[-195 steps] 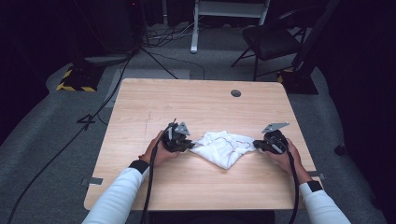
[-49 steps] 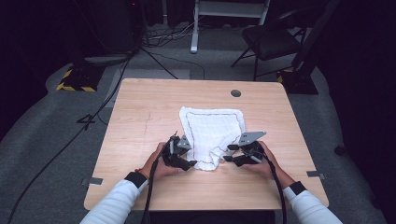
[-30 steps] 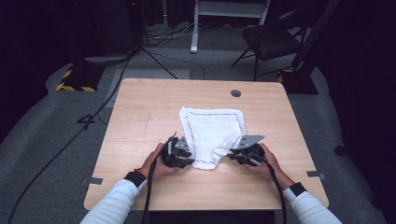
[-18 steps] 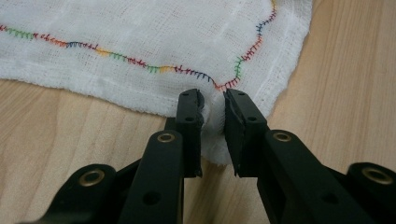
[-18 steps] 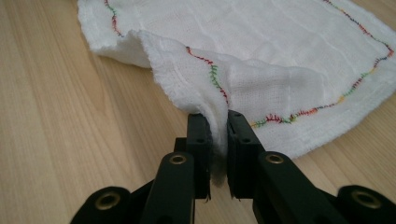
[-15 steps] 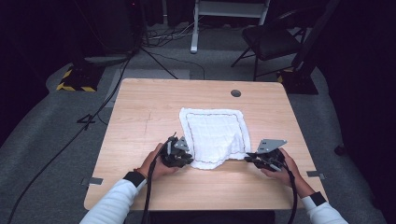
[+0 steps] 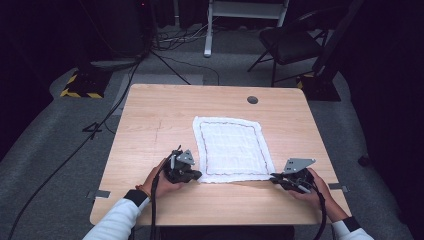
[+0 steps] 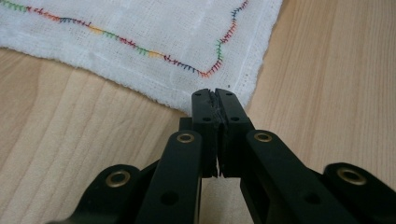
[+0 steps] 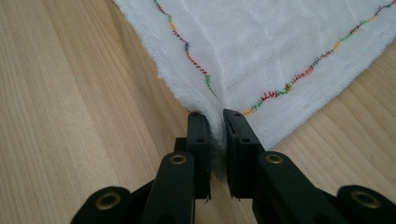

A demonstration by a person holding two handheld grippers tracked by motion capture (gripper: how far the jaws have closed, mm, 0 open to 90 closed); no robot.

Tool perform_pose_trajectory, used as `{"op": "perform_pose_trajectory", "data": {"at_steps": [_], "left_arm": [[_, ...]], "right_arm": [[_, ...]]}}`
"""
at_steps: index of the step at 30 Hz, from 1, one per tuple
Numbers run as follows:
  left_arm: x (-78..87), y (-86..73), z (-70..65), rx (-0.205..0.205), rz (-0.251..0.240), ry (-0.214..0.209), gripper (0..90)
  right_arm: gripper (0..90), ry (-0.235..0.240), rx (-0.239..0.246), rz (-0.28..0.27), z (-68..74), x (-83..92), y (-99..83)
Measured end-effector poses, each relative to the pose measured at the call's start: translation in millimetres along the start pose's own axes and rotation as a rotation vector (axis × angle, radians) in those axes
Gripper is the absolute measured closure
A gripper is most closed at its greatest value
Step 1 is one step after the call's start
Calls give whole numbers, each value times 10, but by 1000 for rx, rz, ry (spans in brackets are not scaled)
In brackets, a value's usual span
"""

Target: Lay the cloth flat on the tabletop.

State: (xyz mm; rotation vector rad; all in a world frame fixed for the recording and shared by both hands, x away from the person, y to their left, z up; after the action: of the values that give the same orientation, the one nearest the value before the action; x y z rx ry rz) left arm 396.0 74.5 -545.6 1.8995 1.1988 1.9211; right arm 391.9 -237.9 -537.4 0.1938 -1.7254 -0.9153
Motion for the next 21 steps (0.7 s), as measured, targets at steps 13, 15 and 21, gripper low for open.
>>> {"op": "perform_pose_trajectory", "data": {"at_steps": [13, 15, 21], "left_arm": [[63, -20, 8, -25, -7, 28, 888], [103, -55, 16, -20, -5, 36, 888], [109, -89, 11, -22, 2, 32, 888]], "right_arm": [[501, -7, -87, -73, -21, 193, -60], [472, -36, -103, -106, -83, 253, -17], [462, -119, -148, -117, -211, 176, 31]]}}
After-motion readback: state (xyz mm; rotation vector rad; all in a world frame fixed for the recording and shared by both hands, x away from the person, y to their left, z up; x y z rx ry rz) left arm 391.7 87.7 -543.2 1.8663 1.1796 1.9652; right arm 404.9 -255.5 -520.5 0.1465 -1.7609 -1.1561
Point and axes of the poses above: each handheld gripper's, and its own axes: x roughly backward along the jaws, y roughly out of its top, z roughly to its left, the point moved 8 cm from there along -x, roughly forward along the jaws
